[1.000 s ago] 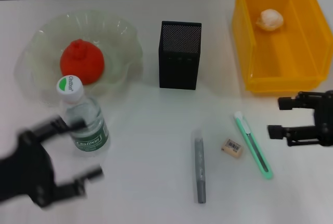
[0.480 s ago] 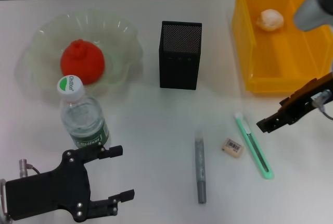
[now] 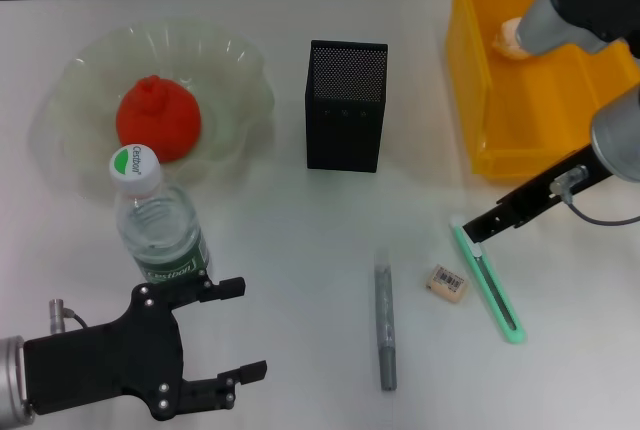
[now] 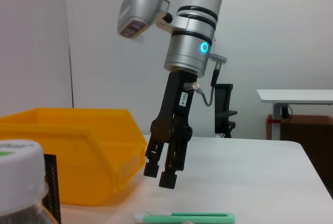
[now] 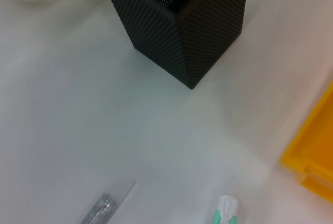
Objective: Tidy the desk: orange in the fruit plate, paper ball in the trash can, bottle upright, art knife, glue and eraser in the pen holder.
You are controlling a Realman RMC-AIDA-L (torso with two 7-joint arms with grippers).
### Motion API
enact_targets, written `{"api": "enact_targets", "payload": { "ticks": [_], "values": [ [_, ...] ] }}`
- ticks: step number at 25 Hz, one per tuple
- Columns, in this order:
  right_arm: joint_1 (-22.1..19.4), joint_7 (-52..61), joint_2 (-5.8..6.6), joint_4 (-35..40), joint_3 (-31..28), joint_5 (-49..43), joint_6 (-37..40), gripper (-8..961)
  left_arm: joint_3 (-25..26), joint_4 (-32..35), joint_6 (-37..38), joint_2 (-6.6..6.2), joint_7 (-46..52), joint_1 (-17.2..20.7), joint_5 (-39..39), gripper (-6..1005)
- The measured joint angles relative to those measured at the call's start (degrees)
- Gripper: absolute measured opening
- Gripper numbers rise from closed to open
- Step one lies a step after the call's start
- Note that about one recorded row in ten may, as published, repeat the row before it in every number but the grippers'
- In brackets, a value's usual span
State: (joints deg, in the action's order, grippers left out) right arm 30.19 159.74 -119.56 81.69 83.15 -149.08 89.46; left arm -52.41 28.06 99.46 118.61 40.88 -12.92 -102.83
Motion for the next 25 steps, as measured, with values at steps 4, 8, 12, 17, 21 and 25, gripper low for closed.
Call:
{"api": "enact_targets", "payload": {
  "ticks": [4, 8, 12, 17, 21, 25],
  "values": [
    [1.9, 1.5, -0.03, -3.5, 2.6, 0.0, -2.4, 762, -0.4, -0.2, -0.4, 0.02, 0.0, -0.1, 0.0, 797],
    [3.4, 2.2, -0.05, -6.2, 4.8, -0.1, -3.9, 752, -0.5, -0.5, -0.8, 0.07, -0.1, -0.1, 0.0, 797],
    [5.5, 3.3, -0.06, -9.8, 7.3, -0.4, -5.6, 742, -1.1, -0.6, -1.1, 0.13, -0.1, -0.1, 0.0, 797],
    [6.6, 3.8, -0.06, -12.0, 7.7, -0.6, -6.6, 729, -1.2, -1.4, -1.5, 0.04, -0.2, -0.1, 0.0, 797],
    [6.8, 4.1, -0.06, -12.7, 7.8, -1.1, -6.7, 719, -1.2, -1.4, -1.7, 0.06, -0.2, -0.1, 0.0, 797],
    [7.5, 4.1, -0.06, -14.1, 7.8, -1.2, -6.9, 709, -1.2, -1.4, -1.8, 0.07, -0.2, -0.1, 0.0, 797]
  ]
}}
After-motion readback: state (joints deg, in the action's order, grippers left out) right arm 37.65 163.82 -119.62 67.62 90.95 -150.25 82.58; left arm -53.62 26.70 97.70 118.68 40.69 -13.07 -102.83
